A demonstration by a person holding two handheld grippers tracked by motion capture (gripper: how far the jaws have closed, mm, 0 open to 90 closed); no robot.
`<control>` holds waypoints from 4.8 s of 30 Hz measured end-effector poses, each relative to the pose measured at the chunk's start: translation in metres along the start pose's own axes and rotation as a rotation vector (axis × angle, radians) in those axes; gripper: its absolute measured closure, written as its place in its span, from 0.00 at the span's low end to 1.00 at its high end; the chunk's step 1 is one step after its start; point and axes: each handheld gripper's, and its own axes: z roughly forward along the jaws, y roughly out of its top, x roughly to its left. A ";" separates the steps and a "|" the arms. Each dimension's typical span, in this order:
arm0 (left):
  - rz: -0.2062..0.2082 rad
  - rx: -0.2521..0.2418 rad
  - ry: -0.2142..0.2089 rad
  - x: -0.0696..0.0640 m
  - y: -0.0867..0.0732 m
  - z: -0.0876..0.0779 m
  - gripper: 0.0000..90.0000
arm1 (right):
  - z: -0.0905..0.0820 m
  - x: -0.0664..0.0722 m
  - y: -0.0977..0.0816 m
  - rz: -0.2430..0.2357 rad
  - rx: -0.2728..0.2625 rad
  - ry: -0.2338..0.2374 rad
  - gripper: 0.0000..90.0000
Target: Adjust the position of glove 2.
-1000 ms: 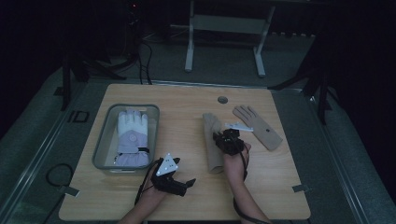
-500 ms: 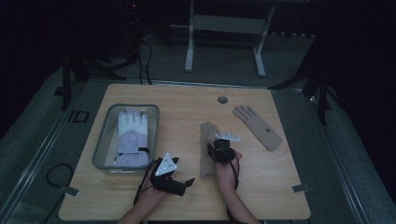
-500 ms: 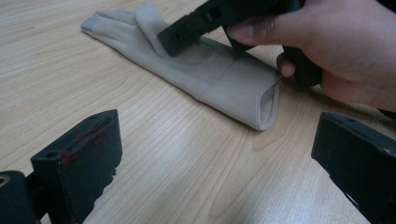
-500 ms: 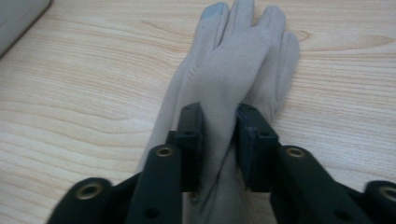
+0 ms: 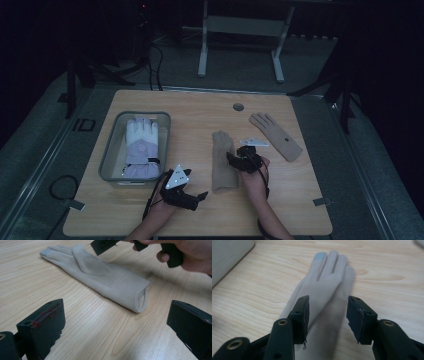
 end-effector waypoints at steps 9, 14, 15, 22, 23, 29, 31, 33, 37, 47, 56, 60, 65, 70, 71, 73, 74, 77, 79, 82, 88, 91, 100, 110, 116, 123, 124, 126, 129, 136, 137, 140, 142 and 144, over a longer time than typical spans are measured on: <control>0.000 0.000 -0.002 -0.001 -0.001 -0.002 0.02 | -0.022 -0.037 0.011 -0.079 -0.021 -0.006 0.59; -0.003 0.009 0.009 -0.001 -0.002 -0.001 0.02 | -0.034 -0.056 0.014 -0.122 -0.041 -0.010 0.57; -0.005 0.011 0.005 -0.001 -0.002 -0.001 0.02 | -0.036 -0.061 0.014 -0.129 -0.043 -0.016 0.57; -0.002 0.008 -0.007 -0.002 -0.003 -0.001 0.02 | -0.044 -0.089 0.014 -0.162 -0.038 -0.042 0.58; -0.005 0.006 -0.011 -0.002 -0.003 -0.001 0.02 | -0.045 -0.096 0.015 -0.173 -0.038 -0.049 0.58; -0.019 0.003 -0.020 -0.001 -0.004 0.000 0.02 | -0.047 -0.127 0.016 -0.167 -0.060 -0.086 0.57; -0.023 0.003 -0.024 0.000 -0.004 0.000 0.02 | -0.045 -0.138 0.019 -0.157 -0.061 -0.123 0.59; -0.022 0.003 -0.024 0.000 -0.004 0.000 0.02 | -0.044 -0.144 0.021 -0.142 -0.061 -0.132 0.60; -0.022 0.004 -0.026 0.001 -0.004 0.001 0.02 | -0.039 -0.165 0.031 -0.093 -0.072 -0.166 0.61; -0.010 0.009 -0.029 -0.001 -0.004 0.001 0.02 | -0.007 -0.189 0.041 -0.054 -0.021 -0.202 0.63; -0.005 0.003 -0.030 -0.001 -0.003 -0.001 0.02 | 0.021 -0.195 0.034 -0.048 0.051 -0.199 0.59; -0.010 -0.001 -0.042 0.000 -0.003 -0.002 0.02 | 0.022 -0.201 0.029 -0.031 0.041 -0.150 0.62; -0.012 -0.005 -0.039 0.000 -0.003 -0.002 0.02 | 0.021 -0.196 0.027 -0.062 0.040 -0.158 0.75; -0.013 -0.004 -0.038 0.000 -0.003 -0.002 0.02 | 0.020 -0.181 0.028 -0.057 0.055 -0.199 0.91; -0.011 -0.005 -0.037 0.000 -0.003 -0.003 0.02 | 0.019 -0.179 0.029 -0.049 0.051 -0.203 0.92; -0.014 -0.007 -0.035 0.000 -0.003 -0.003 0.02 | 0.014 -0.174 0.031 -0.018 0.035 -0.202 0.92; -0.014 -0.006 -0.035 0.001 -0.003 -0.003 0.02 | 0.010 -0.171 0.031 -0.009 0.024 -0.205 0.93; -0.020 -0.010 -0.037 0.001 -0.002 -0.003 0.02 | -0.003 -0.162 0.033 0.020 -0.002 -0.196 0.93; -0.021 -0.015 -0.037 0.001 -0.002 -0.004 0.02 | -0.014 -0.156 0.032 0.034 -0.028 -0.210 0.93; -0.019 -0.014 -0.033 0.001 -0.002 -0.003 0.02 | -0.025 -0.150 0.029 0.080 -0.056 -0.211 0.93; -0.011 -0.013 -0.033 -0.001 -0.001 -0.004 0.02 | -0.047 -0.121 0.009 0.127 -0.072 -0.264 0.93; -0.007 -0.014 -0.032 -0.001 -0.001 -0.004 0.02 | -0.053 -0.113 -0.003 0.162 -0.070 -0.291 0.93; -0.004 -0.017 -0.039 -0.001 0.000 -0.004 0.02 | -0.040 -0.105 -0.033 0.162 0.015 -0.321 0.91; -0.005 -0.017 -0.040 -0.001 -0.001 -0.003 0.02 | -0.041 -0.107 -0.036 0.135 0.015 -0.290 0.72; -0.030 -0.028 -0.063 0.001 -0.002 -0.003 0.02 | -0.055 -0.116 -0.028 0.075 -0.004 -0.236 0.65; -0.006 -0.024 -0.062 -0.002 -0.001 -0.003 0.02 | -0.070 -0.139 -0.020 -0.052 -0.001 -0.136 0.61; -0.008 -0.028 -0.071 -0.001 -0.001 -0.003 0.02 | -0.072 -0.142 -0.019 -0.081 -0.001 -0.144 0.61; -0.012 -0.031 -0.073 -0.001 -0.002 -0.004 0.02 | -0.075 -0.149 -0.016 -0.108 0.007 -0.119 0.61; -0.013 -0.032 -0.071 0.000 -0.002 -0.003 0.02 | -0.078 -0.157 -0.013 -0.165 -0.008 -0.046 0.61; -0.005 -0.021 -0.068 -0.001 -0.003 -0.002 0.02 | -0.066 -0.161 -0.014 -0.217 0.005 0.023 0.61; -0.003 -0.020 -0.069 -0.001 -0.003 -0.002 0.02 | -0.063 -0.160 -0.016 -0.226 0.010 0.028 0.60; -0.003 -0.022 -0.077 -0.001 -0.003 -0.002 0.02 | -0.054 -0.159 -0.022 -0.246 0.015 0.039 0.62; -0.005 -0.027 -0.086 0.000 -0.003 -0.002 0.02 | -0.052 -0.159 -0.024 -0.246 0.014 0.048 0.62; -0.001 -0.024 -0.082 0.000 -0.003 -0.001 0.02 | -0.044 -0.159 -0.029 -0.263 0.033 0.057 0.63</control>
